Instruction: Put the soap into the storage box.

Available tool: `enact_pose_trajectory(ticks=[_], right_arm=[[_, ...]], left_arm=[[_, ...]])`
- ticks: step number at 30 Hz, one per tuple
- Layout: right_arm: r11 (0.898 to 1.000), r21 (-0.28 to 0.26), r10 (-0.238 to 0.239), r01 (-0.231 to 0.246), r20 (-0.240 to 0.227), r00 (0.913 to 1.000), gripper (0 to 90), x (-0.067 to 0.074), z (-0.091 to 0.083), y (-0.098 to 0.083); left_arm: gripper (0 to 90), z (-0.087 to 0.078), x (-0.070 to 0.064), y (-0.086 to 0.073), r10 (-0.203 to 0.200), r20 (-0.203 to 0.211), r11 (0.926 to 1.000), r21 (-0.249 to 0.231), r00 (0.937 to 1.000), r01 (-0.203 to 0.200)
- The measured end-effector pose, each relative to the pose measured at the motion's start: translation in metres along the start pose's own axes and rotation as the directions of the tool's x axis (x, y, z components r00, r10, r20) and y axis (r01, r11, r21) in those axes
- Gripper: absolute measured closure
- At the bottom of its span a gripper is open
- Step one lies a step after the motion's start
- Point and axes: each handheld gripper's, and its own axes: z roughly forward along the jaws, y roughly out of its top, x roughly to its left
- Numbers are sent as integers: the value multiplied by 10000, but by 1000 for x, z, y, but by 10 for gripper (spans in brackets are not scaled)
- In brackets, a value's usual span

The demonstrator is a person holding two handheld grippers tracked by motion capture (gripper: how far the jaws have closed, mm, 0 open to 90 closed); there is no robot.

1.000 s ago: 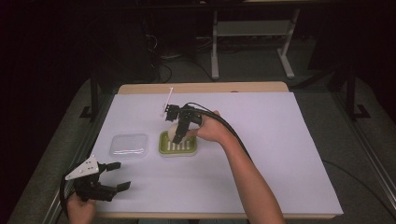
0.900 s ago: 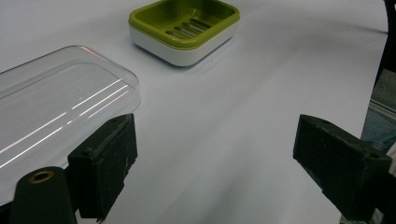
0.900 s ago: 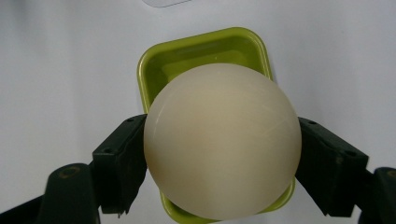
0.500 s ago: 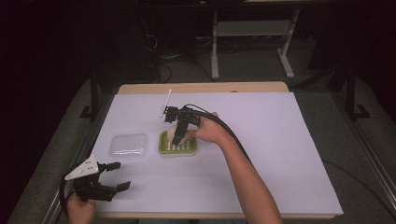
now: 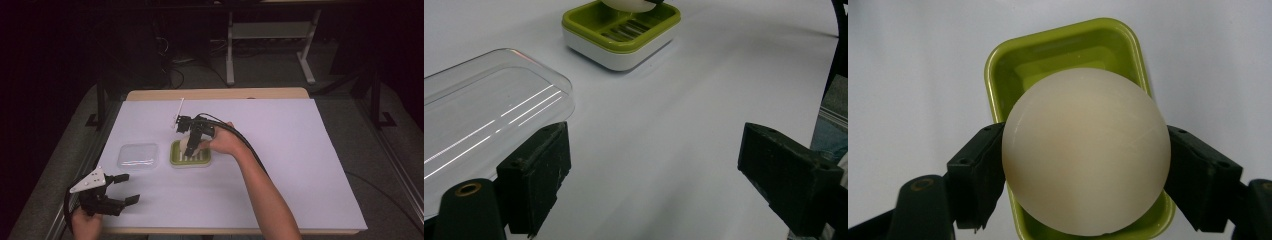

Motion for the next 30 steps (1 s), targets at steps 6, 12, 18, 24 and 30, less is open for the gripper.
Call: enact_pose_trajectory(ticks=[6, 12, 18, 24, 30], right_arm=[[10000, 48, -37, 37, 26, 10000, 227, 1, 3, 1], [9999, 121, -13, 13, 30, 10000, 227, 1, 5, 1], [9998, 218, -24, 24, 24, 10000, 227, 2, 8, 1], [9998, 167, -48, 46, 92, 9999, 227, 3, 10, 2], [9997, 224, -20, 17, 106, 9999, 227, 3, 12, 0]], left_arm=[[129, 0, 0, 0, -23, -7, 10000, -3, 10000, 23], [129, 0, 0, 0, -31, 2, 10000, 0, 10000, 31], [129, 0, 0, 0, -7, 12, 10000, -6, 10000, 7], [129, 0, 0, 0, -41, -21, 10000, -35, 10000, 41], [129, 0, 0, 0, -40, -10, 10000, -19, 10000, 40]])
